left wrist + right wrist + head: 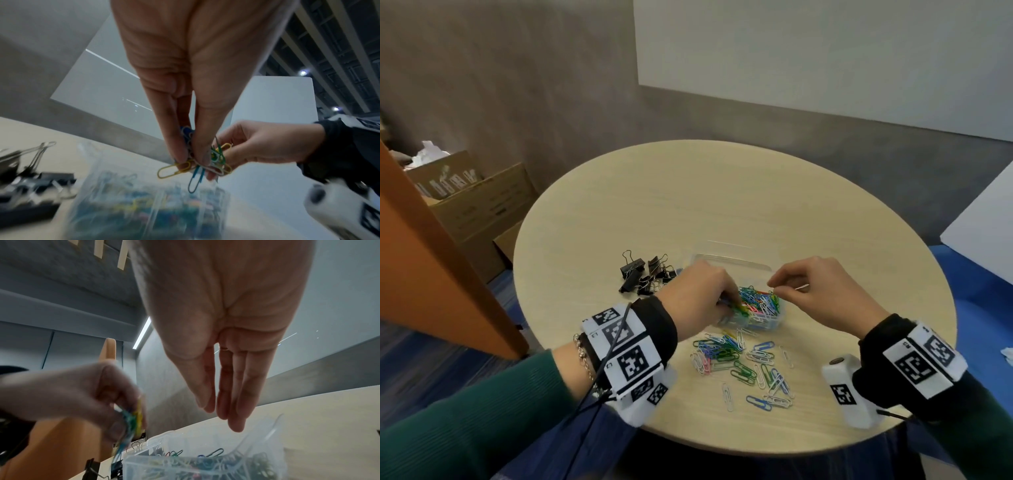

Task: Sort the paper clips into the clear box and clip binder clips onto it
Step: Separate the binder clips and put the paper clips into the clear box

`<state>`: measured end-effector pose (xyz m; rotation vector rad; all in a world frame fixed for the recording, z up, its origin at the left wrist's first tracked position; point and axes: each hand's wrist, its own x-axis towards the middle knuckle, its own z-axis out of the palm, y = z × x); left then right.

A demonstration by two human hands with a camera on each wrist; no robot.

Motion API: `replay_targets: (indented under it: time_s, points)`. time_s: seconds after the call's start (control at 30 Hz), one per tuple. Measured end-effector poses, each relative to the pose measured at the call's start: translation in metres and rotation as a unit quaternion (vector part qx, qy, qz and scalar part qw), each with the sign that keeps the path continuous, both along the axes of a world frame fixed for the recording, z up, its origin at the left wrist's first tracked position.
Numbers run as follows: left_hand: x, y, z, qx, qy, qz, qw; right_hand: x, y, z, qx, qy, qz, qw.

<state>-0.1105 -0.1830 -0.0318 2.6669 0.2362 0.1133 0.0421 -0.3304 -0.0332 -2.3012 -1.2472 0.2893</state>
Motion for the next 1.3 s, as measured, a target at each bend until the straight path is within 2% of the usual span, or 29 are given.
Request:
replay_targets:
  time_s: [0.13,0.23,0.6,0.73,0.9,1.0,1.1,1.17,1.23,1.3]
  points:
    - [0.016,0.009,0.017,0.003,-0.055,0.029,0.998,-0.002,0.002,-0.002,-0.008,-0.002,0.005,1.0]
    - [0.025,0.013,0.019,0.009,-0.061,0.044,0.997,-0.001,0.002,-0.001,-0.008,0.0,0.005,1.0]
    - [0.034,0.018,-0.013,0.019,0.061,0.032,0.997,-0.007,0.001,-0.001,-0.023,0.003,0.03,0.999]
    - [0.029,0.021,-0.01,0.011,0.079,0.005,0.997,-0.008,0.002,-0.002,-0.023,0.009,0.046,0.999]
    - [0.026,0.021,-0.008,0.022,0.061,-0.014,0.998,-0.01,0.005,-0.005,-0.027,-0.02,0.087,0.996]
    - [0.025,0.019,-0.007,0.033,0.045,-0.019,0.998,-0.013,0.006,-0.008,-0.082,-0.047,0.149,0.984]
    - [0.024,0.019,-0.009,0.06,0.103,-0.052,0.992,-0.018,0.007,-0.011,-0.161,-0.071,0.172,0.969]
    - [0.02,0.02,-0.013,0.08,0.139,-0.065,0.985,-0.018,0.006,-0.008,-0.166,-0.099,0.152,0.969]
    - [0.015,0.021,-0.012,0.105,0.121,-0.06,0.985,-0.017,0.003,0.0,-0.136,-0.113,0.128,0.976]
    - [0.006,0.022,-0.01,0.122,0.061,-0.055,0.989,-0.018,-0.002,0.008,-0.099,-0.117,0.123,0.98]
